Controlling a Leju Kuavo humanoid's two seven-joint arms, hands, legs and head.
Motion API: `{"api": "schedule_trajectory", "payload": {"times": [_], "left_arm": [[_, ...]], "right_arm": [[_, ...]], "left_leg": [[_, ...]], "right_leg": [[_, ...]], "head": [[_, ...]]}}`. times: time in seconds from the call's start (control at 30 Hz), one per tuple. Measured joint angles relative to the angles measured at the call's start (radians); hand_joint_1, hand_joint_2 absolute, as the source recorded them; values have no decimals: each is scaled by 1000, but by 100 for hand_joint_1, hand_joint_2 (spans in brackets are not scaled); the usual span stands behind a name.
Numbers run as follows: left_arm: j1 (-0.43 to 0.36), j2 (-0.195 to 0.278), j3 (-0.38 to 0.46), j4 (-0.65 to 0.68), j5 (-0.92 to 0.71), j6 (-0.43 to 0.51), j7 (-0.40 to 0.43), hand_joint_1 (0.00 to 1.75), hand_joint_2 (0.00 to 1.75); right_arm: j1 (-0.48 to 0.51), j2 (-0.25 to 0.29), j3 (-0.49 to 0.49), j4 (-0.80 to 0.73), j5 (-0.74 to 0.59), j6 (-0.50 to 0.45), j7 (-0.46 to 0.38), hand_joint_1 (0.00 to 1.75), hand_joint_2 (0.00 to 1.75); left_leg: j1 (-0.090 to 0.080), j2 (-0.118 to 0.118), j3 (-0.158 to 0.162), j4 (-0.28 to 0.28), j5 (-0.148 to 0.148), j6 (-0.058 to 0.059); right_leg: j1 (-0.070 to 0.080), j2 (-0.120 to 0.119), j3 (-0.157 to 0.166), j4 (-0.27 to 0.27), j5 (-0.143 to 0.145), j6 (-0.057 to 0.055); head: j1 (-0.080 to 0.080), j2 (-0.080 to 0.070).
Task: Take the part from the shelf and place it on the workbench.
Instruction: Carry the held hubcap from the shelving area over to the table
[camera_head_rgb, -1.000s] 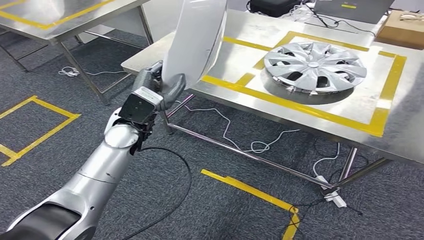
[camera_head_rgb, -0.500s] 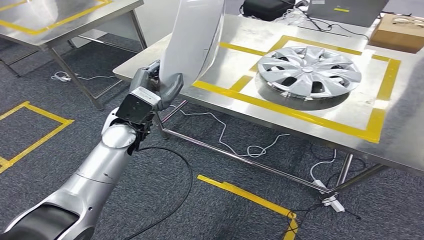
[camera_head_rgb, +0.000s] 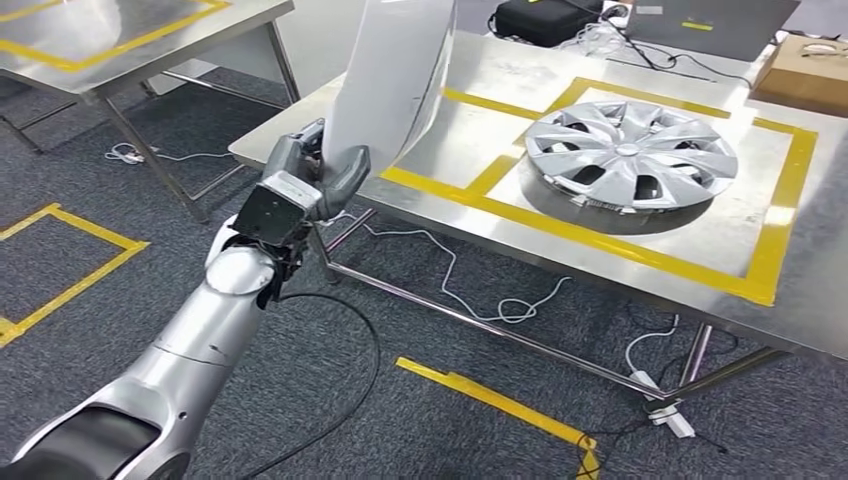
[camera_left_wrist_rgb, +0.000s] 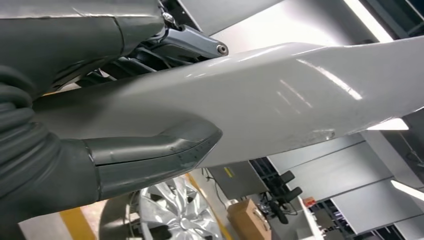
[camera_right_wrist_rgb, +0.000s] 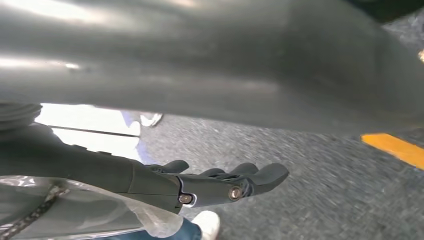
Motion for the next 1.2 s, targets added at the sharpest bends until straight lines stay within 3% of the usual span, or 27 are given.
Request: {"api": "schedule_trajectory", "payload": {"times": [0.1,0.13,0.17,0.23,0.27,0.3,0.33,0.4,0.47,0.63,0.7,0.77,0.8,0.83,0.9,0.97,1.1,1.17,1.2], "left_arm": [[-2,0,0,0,0,0,0,175,175],[-4,0,0,0,0,0,0,175,175],[-6,0,0,0,0,0,0,175,175],[-7,0,0,1,1,0,0,175,175],[-4,1,0,2,2,0,0,175,175],[-1,1,0,3,3,0,0,175,175],[1,2,0,3,4,0,0,175,175],[1,2,0,4,4,-1,1,175,175],[-2,2,0,4,5,-1,1,175,175],[-1,1,0,3,6,-2,1,175,175],[-2,-1,0,3,5,-2,0,175,175],[2,-2,0,3,5,-2,0,175,175],[5,-2,0,3,5,-2,0,175,175],[7,-2,0,3,5,-3,0,175,175],[8,-2,0,4,5,-3,1,175,175],[7,-3,0,4,5,-3,1,175,175],[5,-4,0,3,5,-3,1,175,175],[2,-5,1,3,5,-3,1,175,175],[2,-4,1,3,6,-3,0,175,175]], "right_arm": [[2,0,0,0,0,1,0,0,0],[3,0,0,0,0,1,0,0,0],[2,0,0,0,0,1,0,0,0],[1,0,0,0,0,1,0,0,0],[1,0,0,0,0,1,0,0,0],[2,0,0,0,0,2,0,0,0],[3,0,0,0,0,2,0,0,0],[4,0,0,0,0,2,0,0,0],[2,0,0,0,0,1,0,0,0],[0,0,0,-1,0,0,1,0,0],[-1,0,0,-1,0,0,1,0,0],[1,0,0,-1,0,0,1,0,0],[2,0,0,-1,0,0,1,0,0],[3,0,0,-1,0,0,1,0,0],[5,0,0,-1,0,-1,1,0,0],[3,0,0,-1,0,-1,1,0,0],[2,0,0,-1,1,-1,1,0,0],[3,0,0,-1,3,-1,1,0,0],[3,0,0,-1,3,0,1,0,0]], "left_leg": [[2,1,0,7,-12,-14],[3,2,-10,32,-25,-19],[5,2,-31,77,-45,-24],[7,2,-104,209,-87,-31],[8,2,-138,260,-95,-33],[8,2,-158,282,-84,-32],[8,2,-161,265,-54,-30],[7,2,-122,147,34,-22],[2,2,-80,44,71,-12],[5,0,-52,0,51,11],[7,0,-43,-5,46,20],[7,1,-38,-4,39,24],[6,0,-33,-4,34,24],[6,0,-26,-4,28,24],[6,-1,-7,-4,14,20],[3,-2,4,-2,1,11],[3,-1,10,1,-13,-10],[5,0,-12,54,-40,-21],[7,0,-39,109,-61,-26]], "right_leg": [[-3,2,12,-10,-5,-16],[-5,2,18,-13,-7,-22],[-7,2,25,-15,-9,-26],[-6,2,34,-15,-17,-33],[-6,3,40,-15,-22,-33],[-6,4,47,-15,-28,-33],[-5,5,55,-15,-34,-33],[-5,7,73,-15,-47,-29],[-2,8,81,-15,-59,-20],[-2,4,73,2,-85,6],[-4,3,12,107,-127,12],[-5,3,-80,243,-160,15],[-5,3,-110,272,-151,17],[-5,3,-121,264,-123,17],[-5,2,-85,143,-29,14],[-2,0,-30,28,19,6],[0,2,-3,-10,8,-14],[-4,1,11,-16,3,-26],[-5,1,17,-17,-1,-31]], "head": [[-4,0],[-6,0],[-8,0],[-11,0],[-11,0],[-11,0],[-12,0],[-11,0],[-10,0],[-7,0],[-3,0],[-2,0],[-2,0],[-2,0],[-2,0],[-1,0],[-4,0],[-7,0],[-9,0]]}}
